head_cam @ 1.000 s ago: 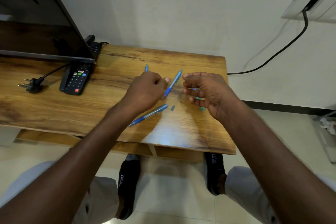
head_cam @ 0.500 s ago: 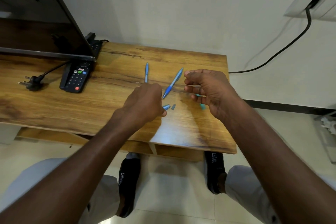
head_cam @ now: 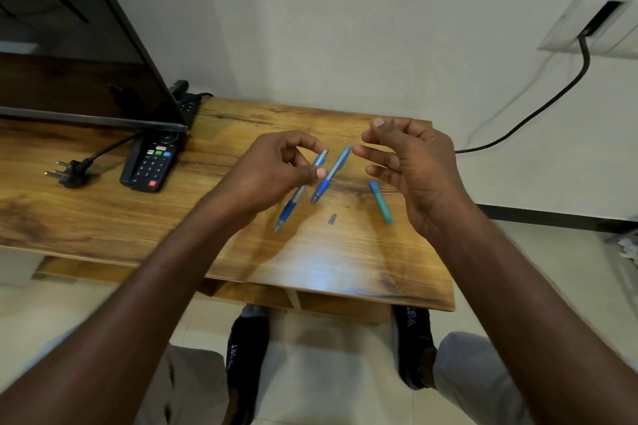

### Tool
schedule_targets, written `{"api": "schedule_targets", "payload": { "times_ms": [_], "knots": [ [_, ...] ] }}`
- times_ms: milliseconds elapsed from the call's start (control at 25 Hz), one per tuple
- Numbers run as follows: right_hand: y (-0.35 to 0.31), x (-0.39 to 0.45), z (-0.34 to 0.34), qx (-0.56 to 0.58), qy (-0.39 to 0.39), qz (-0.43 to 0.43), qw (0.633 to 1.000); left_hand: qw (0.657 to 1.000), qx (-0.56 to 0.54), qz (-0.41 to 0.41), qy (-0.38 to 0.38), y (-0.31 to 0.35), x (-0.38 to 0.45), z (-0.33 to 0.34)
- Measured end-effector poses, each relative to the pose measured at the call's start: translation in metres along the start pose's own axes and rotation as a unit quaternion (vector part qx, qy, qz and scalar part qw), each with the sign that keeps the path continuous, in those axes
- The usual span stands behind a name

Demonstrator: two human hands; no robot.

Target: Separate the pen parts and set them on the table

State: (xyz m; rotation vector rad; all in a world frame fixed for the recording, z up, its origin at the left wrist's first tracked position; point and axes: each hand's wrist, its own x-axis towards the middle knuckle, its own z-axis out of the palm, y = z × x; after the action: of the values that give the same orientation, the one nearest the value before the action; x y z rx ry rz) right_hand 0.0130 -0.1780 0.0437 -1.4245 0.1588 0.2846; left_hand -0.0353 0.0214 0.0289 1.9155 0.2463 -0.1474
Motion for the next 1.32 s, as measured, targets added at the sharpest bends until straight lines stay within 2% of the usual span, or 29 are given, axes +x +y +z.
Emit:
{"api": "schedule_targets", "payload": {
  "times_ms": [160,360,1320],
  "knots": [
    [-0.002,-0.001,-0.002,0.01,0.008,-0.024,1.0,0.998,-0.047,0.033,-0.009,0.005,0.0,0.007],
    [-0.003,-0.002,-0.002,0.015,-0.005,-0.031,0.999,0.997,-0.047,0.055,-0.02,0.008,-0.002,0.012],
    [0.003,0.002,-0.001,-0.02,-0.007,-0.041,0.999,0.997,-0.035,0.062,-0.025,0.008,-0.002,0.012]
  ]
}}
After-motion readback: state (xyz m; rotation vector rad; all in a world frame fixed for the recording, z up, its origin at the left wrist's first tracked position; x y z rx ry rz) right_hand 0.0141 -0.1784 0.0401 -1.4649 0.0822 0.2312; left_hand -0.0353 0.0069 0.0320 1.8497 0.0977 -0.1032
